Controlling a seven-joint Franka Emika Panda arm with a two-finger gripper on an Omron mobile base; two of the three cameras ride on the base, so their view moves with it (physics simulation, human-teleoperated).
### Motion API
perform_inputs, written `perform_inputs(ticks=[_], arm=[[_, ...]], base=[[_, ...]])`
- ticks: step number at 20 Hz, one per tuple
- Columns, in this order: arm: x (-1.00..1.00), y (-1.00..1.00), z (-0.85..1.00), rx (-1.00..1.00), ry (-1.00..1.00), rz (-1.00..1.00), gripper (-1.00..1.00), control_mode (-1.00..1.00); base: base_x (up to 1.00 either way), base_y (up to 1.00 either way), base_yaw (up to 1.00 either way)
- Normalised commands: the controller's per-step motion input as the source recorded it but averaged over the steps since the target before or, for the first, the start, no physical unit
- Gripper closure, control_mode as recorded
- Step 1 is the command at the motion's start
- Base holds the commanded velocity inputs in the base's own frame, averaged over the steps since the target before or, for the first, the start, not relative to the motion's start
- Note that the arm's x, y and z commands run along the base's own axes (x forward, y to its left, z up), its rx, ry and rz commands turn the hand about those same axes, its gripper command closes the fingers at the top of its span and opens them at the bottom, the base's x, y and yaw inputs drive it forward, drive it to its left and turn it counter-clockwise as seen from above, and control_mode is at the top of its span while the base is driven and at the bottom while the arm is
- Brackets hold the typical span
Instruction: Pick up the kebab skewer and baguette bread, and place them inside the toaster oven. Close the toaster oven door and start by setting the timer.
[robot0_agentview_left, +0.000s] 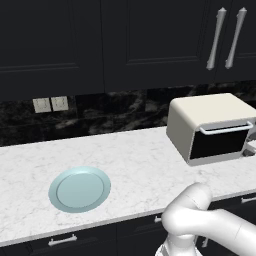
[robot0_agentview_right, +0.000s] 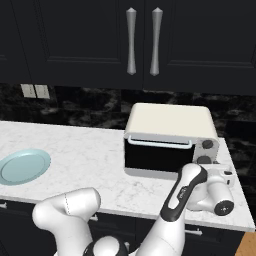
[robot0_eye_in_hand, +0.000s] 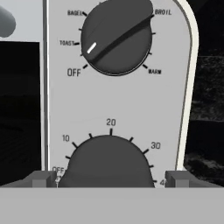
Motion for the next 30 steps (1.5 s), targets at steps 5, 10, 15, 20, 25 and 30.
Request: perform_inputs(ticks=[5,10,15,20,25,30], arm=[[0.03,0.04,0.0,0.0,0.0,0.0,-1.0,-1.0],[0.0,0.0,0.0,0.0,0.0,0.0,-1.0,-1.0],[0.0,0.0,0.0,0.0,0.0,0.0,-1.0,-1.0],[0.0,0.0,0.0,0.0,0.0,0.0,1.0,-1.0],[0.0,0.0,0.0,0.0,0.0,0.0,1.0,-1.0],[0.0,0.0,0.0,0.0,0.0,0.0,1.0,-1.0]], base=[[0.0,0.0,0.0],[0.0,0.0,0.0],[0.0,0.0,0.0],[0.0,0.0,0.0],[0.0,0.0,0.0],[0.0,0.0,0.0]])
